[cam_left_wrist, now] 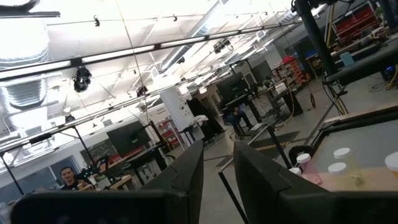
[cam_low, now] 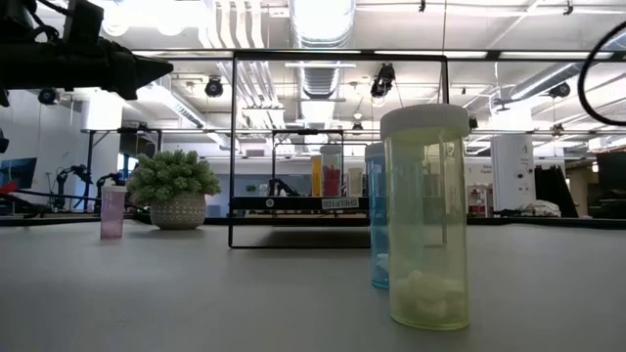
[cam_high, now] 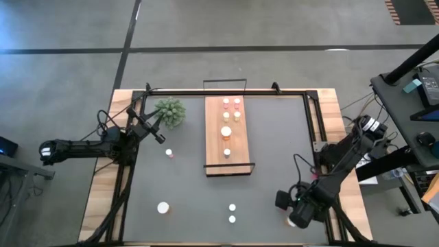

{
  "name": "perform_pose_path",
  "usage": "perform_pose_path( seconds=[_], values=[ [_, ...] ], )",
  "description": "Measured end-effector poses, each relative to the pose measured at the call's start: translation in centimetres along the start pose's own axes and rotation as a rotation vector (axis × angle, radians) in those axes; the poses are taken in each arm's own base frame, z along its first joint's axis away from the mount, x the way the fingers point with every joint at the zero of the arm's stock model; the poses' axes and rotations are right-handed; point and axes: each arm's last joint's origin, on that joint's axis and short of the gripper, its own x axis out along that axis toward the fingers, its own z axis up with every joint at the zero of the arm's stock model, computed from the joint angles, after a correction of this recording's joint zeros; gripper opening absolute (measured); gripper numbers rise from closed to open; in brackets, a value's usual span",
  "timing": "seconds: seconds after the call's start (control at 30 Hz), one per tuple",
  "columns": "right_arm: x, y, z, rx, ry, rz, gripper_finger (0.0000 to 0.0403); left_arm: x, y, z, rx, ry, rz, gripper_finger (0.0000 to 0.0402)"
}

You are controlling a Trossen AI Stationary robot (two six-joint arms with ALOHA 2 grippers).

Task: Pick and place medicine bottles onto shelf by color
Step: Put the right orange pill bottle aligned with the other orange pill bottle on the shelf

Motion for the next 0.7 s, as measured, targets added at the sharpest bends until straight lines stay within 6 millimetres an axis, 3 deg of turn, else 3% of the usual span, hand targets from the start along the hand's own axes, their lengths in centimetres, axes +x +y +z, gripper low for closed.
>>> perform_pose_path(
  seconds=[0.23,0.7],
  values=[
    [1.4,0.4,-1.6,0.045,0.027,-0.022,0.0369,0.0,0.0,0.0,0.0,0.0,-0.001,0.0072],
    [3.5,-0.1,-2.2,0.044,-0.024,-0.054,0.0364,0.0,0.0,0.0,0.0,0.0,0.0,0.0072]
  ],
)
